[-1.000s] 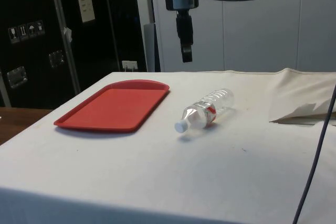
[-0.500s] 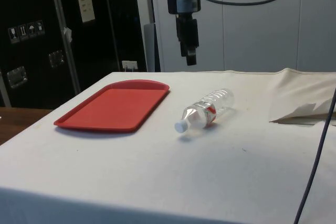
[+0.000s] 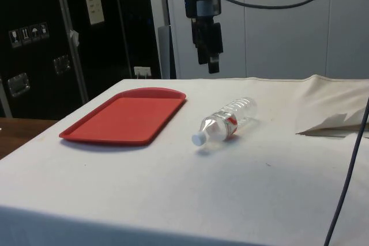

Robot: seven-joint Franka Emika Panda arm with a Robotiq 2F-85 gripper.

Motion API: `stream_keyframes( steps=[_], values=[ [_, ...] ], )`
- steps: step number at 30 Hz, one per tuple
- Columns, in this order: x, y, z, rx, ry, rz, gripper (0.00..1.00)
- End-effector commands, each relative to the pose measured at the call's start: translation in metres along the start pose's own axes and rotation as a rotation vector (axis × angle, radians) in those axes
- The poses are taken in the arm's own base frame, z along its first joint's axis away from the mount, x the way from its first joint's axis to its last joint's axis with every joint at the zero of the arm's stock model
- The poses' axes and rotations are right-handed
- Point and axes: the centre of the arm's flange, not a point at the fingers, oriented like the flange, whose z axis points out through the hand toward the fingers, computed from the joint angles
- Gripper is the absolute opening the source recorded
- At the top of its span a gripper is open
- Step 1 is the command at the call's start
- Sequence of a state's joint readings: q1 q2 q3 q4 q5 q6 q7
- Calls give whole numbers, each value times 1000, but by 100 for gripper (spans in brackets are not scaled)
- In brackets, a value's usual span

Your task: Place the bottle upright on the tray.

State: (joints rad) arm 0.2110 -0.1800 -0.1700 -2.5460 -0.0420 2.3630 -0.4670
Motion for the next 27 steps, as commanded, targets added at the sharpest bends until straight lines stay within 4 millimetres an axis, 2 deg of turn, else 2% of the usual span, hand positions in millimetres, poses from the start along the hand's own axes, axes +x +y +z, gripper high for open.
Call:
stream_keyframes(
  steps=[1, 27],
  values=[
    [0, 0, 1, 4, 7, -10, 100],
    [2, -4, 7, 4, -12, -189, 100]
  ],
)
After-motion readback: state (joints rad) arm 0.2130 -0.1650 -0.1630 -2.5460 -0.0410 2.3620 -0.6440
